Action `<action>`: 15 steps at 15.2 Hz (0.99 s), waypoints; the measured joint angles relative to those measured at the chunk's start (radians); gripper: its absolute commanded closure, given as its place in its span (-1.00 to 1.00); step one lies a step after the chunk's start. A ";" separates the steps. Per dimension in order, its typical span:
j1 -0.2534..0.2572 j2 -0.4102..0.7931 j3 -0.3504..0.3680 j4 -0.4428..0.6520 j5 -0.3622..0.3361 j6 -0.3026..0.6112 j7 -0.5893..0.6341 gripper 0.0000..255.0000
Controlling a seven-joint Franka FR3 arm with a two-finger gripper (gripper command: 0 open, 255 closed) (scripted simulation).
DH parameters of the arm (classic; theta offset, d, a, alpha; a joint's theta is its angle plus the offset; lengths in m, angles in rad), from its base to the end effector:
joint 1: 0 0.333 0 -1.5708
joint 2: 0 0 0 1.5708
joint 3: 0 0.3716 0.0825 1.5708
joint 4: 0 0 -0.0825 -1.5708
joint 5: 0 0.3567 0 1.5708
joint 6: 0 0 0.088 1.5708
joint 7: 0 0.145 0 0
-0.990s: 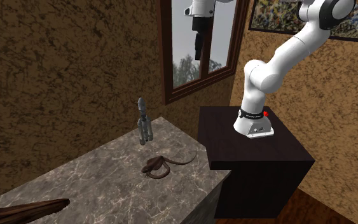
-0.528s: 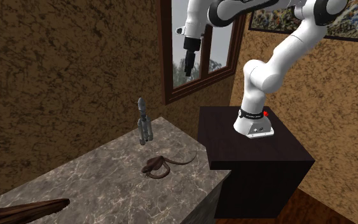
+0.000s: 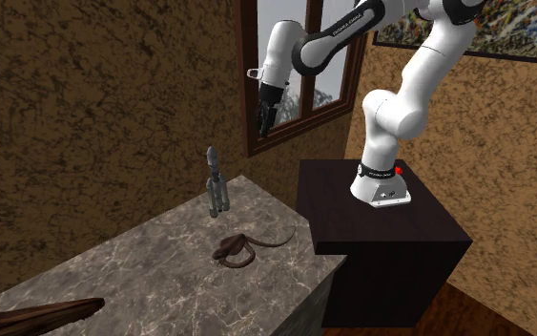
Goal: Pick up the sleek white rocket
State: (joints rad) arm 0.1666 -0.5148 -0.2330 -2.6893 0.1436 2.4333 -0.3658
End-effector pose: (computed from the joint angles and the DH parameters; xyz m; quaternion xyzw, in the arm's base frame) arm 0.3524 -0.0214 0.4407 -0.9810 -0.1067 -0.1394 0.0831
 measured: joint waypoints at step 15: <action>0.397 0.689 -0.278 0.340 1.038 0.290 -1.215 -1.00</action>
State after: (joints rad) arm 0.5633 0.1745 -0.5113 -2.3491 1.1814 2.7237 -1.5809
